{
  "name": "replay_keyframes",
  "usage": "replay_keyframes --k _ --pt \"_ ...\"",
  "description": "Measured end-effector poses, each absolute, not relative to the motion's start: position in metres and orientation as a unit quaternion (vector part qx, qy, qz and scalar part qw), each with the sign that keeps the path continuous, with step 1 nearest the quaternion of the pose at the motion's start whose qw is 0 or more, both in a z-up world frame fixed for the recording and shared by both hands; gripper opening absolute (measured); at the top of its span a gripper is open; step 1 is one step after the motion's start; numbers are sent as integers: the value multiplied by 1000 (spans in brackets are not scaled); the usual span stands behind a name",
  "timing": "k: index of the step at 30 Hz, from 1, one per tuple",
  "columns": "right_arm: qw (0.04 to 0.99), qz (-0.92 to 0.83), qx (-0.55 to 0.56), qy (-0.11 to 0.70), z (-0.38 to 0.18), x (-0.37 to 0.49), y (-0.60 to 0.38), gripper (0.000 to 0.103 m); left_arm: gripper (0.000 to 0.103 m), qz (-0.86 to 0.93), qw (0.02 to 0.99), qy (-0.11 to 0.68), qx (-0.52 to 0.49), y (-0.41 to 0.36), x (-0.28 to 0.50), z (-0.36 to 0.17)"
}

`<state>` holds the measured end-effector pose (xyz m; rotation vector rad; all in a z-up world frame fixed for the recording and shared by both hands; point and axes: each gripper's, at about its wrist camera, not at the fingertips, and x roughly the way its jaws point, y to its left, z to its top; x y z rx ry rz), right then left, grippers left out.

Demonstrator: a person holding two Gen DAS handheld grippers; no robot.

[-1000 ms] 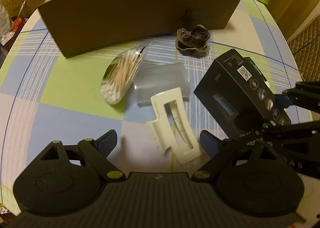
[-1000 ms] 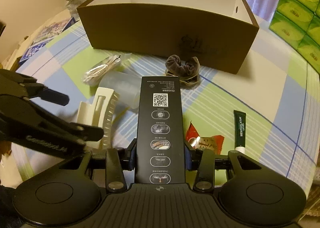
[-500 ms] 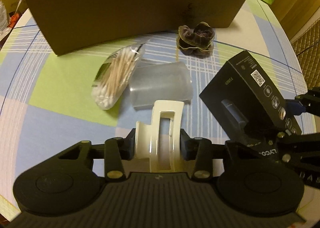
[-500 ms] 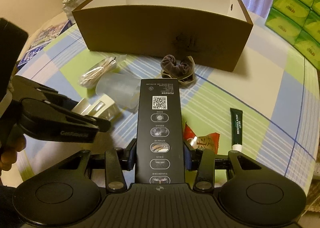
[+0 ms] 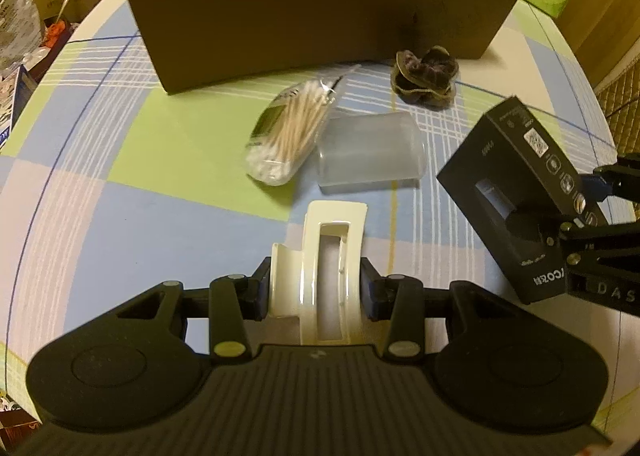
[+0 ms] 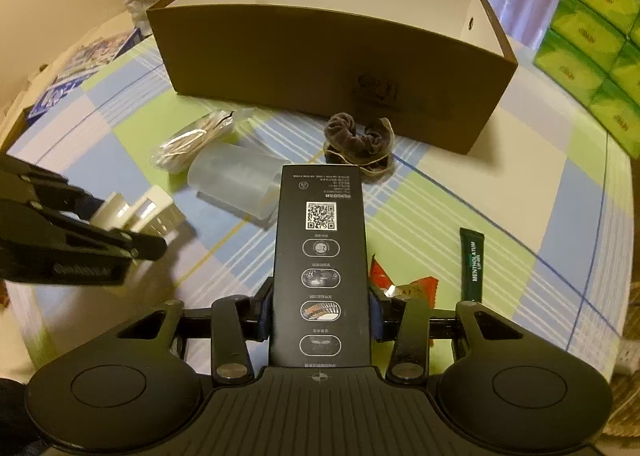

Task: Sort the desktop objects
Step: 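Carry the black box with the right tool while the left tool carries the white holder into the brown box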

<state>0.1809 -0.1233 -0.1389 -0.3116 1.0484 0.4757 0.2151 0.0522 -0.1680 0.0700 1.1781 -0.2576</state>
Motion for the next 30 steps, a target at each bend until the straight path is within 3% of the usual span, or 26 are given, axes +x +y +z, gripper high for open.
replay_keyframes --k 30 --pt "884 236 -88 394 -34 216 -125 41 37 -128 890 438 7 76 262 -66"
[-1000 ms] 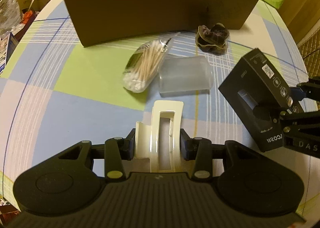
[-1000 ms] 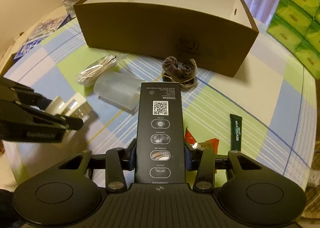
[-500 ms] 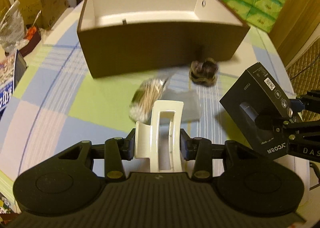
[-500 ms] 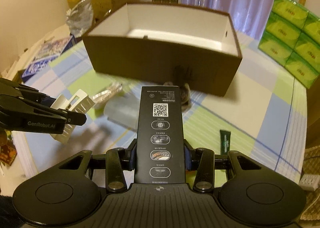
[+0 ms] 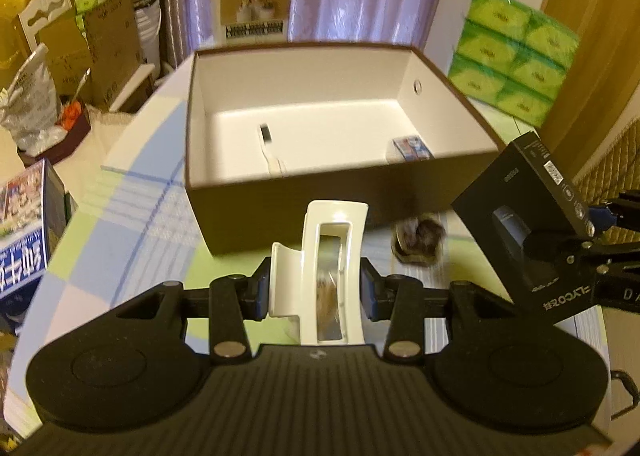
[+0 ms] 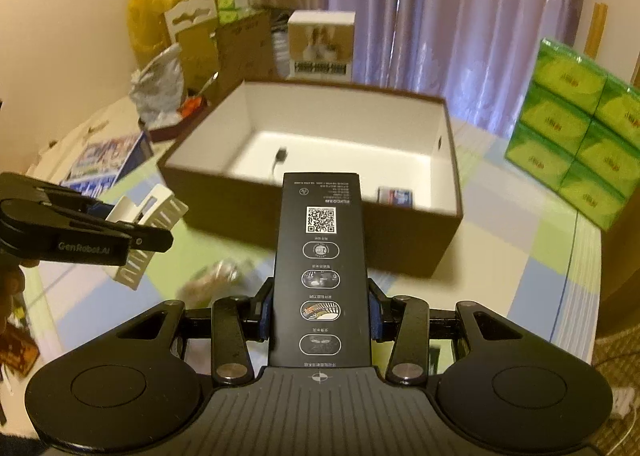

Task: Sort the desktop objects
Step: 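Carry the black box with the right tool while the left tool carries the white holder into the brown box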

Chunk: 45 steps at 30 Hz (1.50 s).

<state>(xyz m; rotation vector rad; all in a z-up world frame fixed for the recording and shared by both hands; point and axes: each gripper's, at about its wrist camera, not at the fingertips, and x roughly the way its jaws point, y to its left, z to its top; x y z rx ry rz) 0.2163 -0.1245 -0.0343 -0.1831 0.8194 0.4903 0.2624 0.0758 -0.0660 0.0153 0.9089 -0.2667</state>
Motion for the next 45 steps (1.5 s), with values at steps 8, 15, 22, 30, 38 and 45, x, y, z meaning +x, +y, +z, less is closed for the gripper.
replay_keyframes --k 8,15,22,30,38,45 --pt "895 239 -77 369 -10 251 -115 41 37 -120 902 415 5 87 302 -51" --pt "899 240 -63 359 1 293 -102 41 37 -108 906 408 5 89 346 -45" --pt "904 230 -56 357 6 338 -92 41 37 -85 902 423 12 83 392 -56" --pt "903 199 -60 377 -13 389 -93 41 37 -64 889 452 28 72 430 -84" --pt "901 173 -84 388 -52 435 -104 41 37 -47 880 471 41 70 456 -111" --pt "898 172 -134 382 -87 461 -99 41 37 -37 878 473 53 67 471 -125"
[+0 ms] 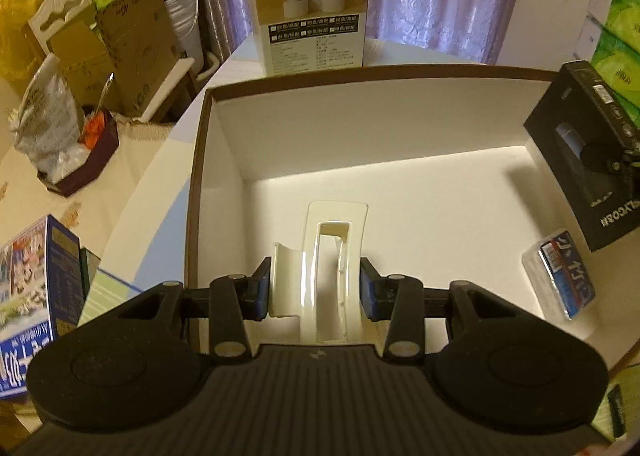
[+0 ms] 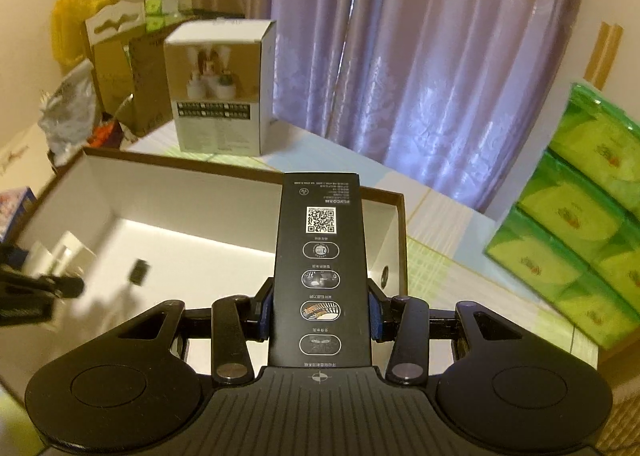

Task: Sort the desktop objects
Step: 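Carry the black box with the right tool while the left tool carries the white holder into the brown box, then open the right tool releasing the black box while the left tool releases the white holder inside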

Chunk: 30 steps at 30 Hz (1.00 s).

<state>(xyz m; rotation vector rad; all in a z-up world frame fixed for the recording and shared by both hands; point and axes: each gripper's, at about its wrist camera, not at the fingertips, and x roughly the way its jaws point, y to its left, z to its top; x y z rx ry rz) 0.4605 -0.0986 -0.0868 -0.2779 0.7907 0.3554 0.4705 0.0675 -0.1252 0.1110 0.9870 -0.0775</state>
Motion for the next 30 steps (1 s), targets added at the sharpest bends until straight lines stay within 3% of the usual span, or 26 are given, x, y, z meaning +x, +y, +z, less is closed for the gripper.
replay_keyframes --k 18,19,22,23,30 --pt "890 199 -223 345 -124 479 -100 45 37 -41 873 479 76 53 489 -144" --pt "889 204 -227 342 -123 476 -100 48 37 -41 873 479 77 54 489 -144" --pt "891 217 -216 334 -121 470 -100 76 37 -42 873 480 78 53 489 -144" --pt "891 218 -214 335 -120 468 -99 79 37 -43 873 480 78 53 490 -144" --pt "891 218 -198 345 -116 453 -103 81 37 -52 866 490 81 52 486 -145"
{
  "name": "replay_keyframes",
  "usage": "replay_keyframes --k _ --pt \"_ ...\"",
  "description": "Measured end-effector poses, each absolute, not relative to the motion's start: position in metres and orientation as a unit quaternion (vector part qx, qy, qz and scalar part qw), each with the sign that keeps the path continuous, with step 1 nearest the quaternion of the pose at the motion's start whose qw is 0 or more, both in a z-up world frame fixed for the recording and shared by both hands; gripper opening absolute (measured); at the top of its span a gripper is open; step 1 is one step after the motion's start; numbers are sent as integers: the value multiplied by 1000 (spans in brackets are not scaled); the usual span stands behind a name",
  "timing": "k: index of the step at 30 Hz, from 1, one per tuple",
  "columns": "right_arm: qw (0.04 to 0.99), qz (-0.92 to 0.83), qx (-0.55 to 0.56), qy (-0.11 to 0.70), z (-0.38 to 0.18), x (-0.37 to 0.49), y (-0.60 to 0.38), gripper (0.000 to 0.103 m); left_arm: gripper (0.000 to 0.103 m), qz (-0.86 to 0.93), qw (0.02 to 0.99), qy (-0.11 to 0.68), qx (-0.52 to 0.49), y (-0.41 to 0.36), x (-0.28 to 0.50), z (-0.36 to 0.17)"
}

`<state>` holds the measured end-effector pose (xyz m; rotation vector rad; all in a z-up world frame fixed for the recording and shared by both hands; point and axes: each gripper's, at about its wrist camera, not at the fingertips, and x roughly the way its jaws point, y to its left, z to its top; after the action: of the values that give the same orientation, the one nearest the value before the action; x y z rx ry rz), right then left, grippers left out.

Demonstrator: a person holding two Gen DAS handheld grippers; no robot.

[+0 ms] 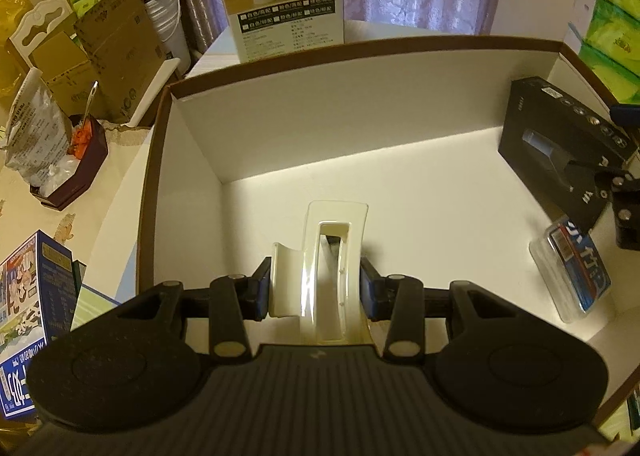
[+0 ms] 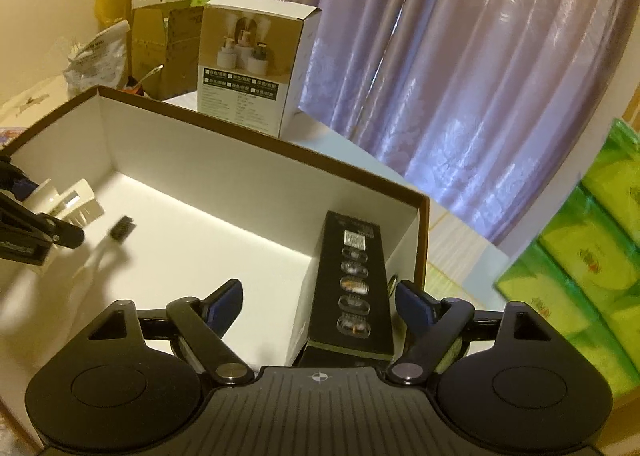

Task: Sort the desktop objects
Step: 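Open the right tool releasing the black box while the left tool releases the white holder inside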

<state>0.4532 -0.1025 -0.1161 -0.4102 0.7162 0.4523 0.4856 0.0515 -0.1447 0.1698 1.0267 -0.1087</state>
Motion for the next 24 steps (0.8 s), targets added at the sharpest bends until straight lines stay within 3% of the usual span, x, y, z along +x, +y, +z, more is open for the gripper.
replay_keyframes --k 12,15,24 --pt "895 220 -153 358 -102 429 -110 88 37 -53 863 496 84 52 478 -139" --pt "895 220 -145 361 -100 422 -112 90 45 -55 863 495 80 52 474 -135" --pt "894 219 -115 375 -91 405 -118 95 56 -62 872 480 77 50 455 -116"
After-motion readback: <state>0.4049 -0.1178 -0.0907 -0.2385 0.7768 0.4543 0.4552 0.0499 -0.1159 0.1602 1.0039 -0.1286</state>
